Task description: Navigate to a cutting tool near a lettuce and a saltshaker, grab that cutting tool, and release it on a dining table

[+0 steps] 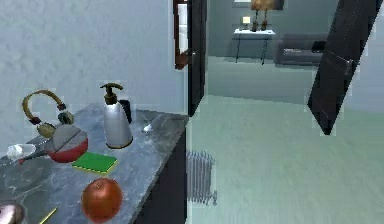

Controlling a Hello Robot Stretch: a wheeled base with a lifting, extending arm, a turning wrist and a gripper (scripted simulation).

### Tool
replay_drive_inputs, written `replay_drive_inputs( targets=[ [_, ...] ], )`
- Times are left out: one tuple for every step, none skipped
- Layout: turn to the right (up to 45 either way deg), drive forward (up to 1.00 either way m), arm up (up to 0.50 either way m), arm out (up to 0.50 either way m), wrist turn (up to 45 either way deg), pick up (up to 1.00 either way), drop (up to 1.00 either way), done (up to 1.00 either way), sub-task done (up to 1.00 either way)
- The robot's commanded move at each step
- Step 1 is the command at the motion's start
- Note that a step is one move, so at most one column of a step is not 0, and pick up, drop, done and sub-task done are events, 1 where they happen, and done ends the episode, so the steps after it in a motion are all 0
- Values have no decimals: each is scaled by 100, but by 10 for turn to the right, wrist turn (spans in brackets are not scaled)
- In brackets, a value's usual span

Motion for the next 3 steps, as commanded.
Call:
replay_drive_inputs(
  targets=[
    [0,20,0,0,0,0,0,0,0],
    [-450,0,0,0,0,0,0,0,0],
    [-450,0,0,0,0,0,0,0,0]
  ],
)
